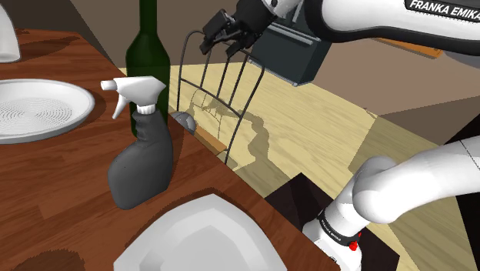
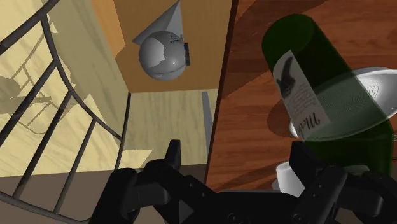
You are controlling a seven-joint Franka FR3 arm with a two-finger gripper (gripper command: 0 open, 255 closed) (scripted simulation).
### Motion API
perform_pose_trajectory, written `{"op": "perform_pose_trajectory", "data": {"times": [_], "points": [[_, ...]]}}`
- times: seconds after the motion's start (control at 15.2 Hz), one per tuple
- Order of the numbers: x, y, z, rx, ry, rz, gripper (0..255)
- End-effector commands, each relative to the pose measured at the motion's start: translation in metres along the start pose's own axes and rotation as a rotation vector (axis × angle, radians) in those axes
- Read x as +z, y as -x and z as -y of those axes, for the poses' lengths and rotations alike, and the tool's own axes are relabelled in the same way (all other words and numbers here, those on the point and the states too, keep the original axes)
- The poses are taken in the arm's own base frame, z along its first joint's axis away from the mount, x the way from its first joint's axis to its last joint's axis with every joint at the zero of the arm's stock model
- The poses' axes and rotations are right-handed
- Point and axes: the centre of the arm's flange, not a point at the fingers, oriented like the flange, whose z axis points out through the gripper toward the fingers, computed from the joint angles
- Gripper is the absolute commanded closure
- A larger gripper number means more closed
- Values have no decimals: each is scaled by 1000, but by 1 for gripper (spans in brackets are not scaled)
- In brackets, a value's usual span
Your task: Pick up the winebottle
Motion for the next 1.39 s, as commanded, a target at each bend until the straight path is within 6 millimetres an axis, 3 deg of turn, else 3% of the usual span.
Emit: {"op": "perform_pose_trajectory", "data": {"times": [0.0, 0.66, 1.25, 1.32], "points": [[-3, -2, 21, -18, -24, -44, 0], [-21, -19, 120, -108, -129, -248, 0], [12, 4, 116, -108, -129, -248, 0], [11, 4, 117, -108, -129, -248, 255]]}}
